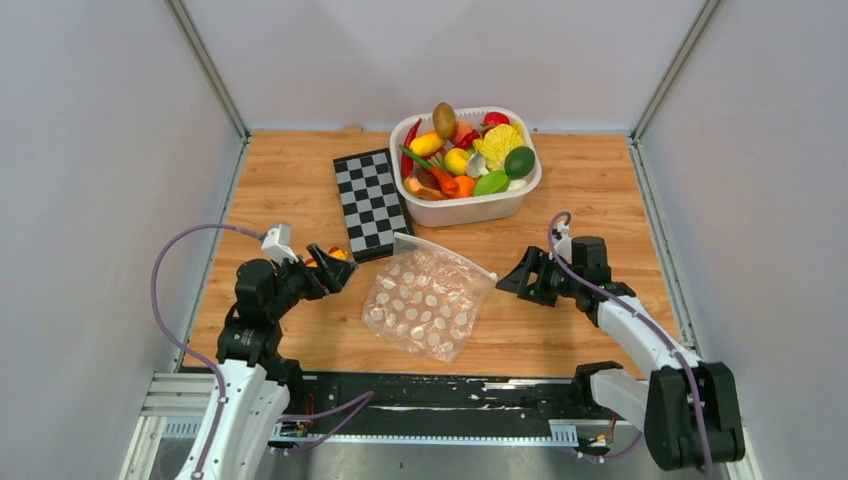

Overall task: Place the food in the zip-top bag and seal the zipper
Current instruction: Pick up the zipper food storage bag at the center of the board.

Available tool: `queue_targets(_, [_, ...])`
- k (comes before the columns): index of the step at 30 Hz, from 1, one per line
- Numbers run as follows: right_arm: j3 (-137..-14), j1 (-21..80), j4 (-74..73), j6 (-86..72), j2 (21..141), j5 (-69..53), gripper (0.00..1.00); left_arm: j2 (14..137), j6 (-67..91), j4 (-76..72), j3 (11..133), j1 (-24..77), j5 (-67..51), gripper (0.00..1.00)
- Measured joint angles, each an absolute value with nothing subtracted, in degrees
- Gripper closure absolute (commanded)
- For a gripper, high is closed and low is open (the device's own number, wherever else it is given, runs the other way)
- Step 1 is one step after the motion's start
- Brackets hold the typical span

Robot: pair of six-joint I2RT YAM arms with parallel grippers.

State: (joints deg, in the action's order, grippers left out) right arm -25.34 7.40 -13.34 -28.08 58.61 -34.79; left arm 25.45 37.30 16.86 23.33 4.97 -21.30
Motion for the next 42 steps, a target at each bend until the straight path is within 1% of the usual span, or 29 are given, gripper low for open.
queue_targets(2, [-25.15, 8.27, -11.11, -29.41, 62.48, -35.29, 0.28, 27.0, 37.08, 17.17, 23.33, 5.21, -22.35, 0.0])
queue_targets(6, [-25.17, 10.92, -6.72, -31.51, 68.9, -35.14, 0.36, 31.29, 36.25, 18.81, 23.29, 6.83, -22.46, 0.0])
queue_targets(9, [-24.71, 12.45, -2.02, -34.5, 72.64, -34.83, 0.37, 33.82, 35.18, 19.94, 23.29, 9.63, -21.85, 0.0])
queue_targets(14, [-23.31, 15.64, 3.7, -38.74, 74.7, -31.99, 0.39, 35.22, 33.78, 21.23, 23.29, 14.13, -20.18, 0.02])
queue_targets(17, [-23.59, 18.17, 6.24, -40.01, 77.34, -30.96, 0.44, 35.55, 33.69, 21.12, 23.09, 15.29, -19.53, 0.03])
queue_targets(20, [-23.94, 19.86, 9.58, -41.78, 79.85, -30.5, 0.56, 36.25, 33.69, 20.95, 22.65, 16.19, -18.63, 0.03])
queue_targets(22, [-23.92, 20.38, 11.51, -42.81, 81.41, -30.06, 0.66, 36.75, 33.69, 20.97, 22.5, 16.58, -18.15, 0.03])
queue_targets(23, [-23.92, 20.45, 12.03, -43.16, 81.87, -29.91, 0.73, 36.91, 33.69, 20.95, 22.46, 16.78, -17.89, 0.03])
queue_targets(25, [-23.66, 20.45, 13.15, -43.35, 82.56, -29.56, 0.94, 36.97, 33.69, 20.95, 22.44, 16.91, -17.74, 0.03])
queue_targets(26, [-23.42, 20.45, 13.54, -43.22, 82.67, -29.63, 0.98, 36.97, 33.69, 20.88, 22.44, 16.91, -17.63, 0.03])
queue_targets(27, [-23.24, 20.45, 13.98, -42.92, 82.7, -29.71, 1.0, 36.97, 33.69, 20.88, 22.44, 16.93, -17.61, 0.03])
queue_targets(34, [-20.86, 20.45, 16.62, -40.45, 79.85, -32.1, 1.0, 36.97, 33.76, 20.32, 22.44, 17.17, -18.06, 0.03])
queue_targets(42, [-20.56, 21.17, 15.05, -31.03, 66.02, -33.67, 1.0, 37.76, 34.06, 17.54, 23.4, 17.82, -21.45, 0.03])
